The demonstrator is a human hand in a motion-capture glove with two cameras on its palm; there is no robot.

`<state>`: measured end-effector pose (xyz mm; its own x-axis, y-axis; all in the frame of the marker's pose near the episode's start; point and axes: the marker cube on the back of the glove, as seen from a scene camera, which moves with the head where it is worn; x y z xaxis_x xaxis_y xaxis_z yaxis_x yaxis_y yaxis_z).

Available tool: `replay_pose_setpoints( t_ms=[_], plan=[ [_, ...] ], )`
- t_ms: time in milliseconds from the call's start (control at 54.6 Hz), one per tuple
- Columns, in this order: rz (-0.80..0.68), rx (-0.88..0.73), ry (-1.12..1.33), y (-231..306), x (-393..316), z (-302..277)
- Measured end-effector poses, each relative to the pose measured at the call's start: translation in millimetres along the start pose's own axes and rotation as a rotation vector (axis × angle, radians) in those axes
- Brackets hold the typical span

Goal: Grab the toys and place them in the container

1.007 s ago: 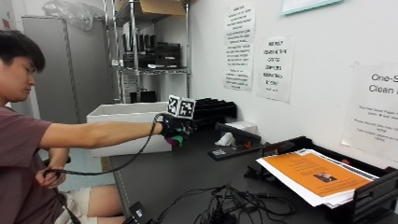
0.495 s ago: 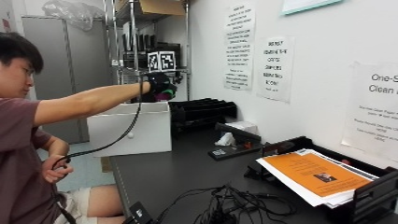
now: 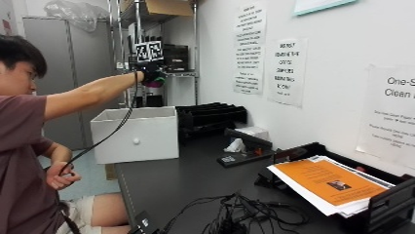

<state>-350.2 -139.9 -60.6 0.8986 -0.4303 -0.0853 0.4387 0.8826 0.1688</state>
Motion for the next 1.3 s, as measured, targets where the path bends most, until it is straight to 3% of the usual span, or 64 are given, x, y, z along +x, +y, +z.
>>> replay_pose_setpoints(
  t_ms=[183, 275, 421, 714, 916, 1191, 1300],
  plan=[
    [-0.175, -0.02, -0.05, 6, -28, 17],
    [-0.168, 0.102, -0.184, -10, -58, 24],
    [-0.33, 0.141, -0.233, -17, -90, 47],
    [-0.201, -0.147, -0.142, -18, -87, 91],
    [-0.211, -0.061, -0.174, -18, -82, 86],
    [-0.259, -0.091, -0.137, -12, -80, 93],
    [-0.202, -0.061, -0.164, -15, -84, 93]
  ],
)
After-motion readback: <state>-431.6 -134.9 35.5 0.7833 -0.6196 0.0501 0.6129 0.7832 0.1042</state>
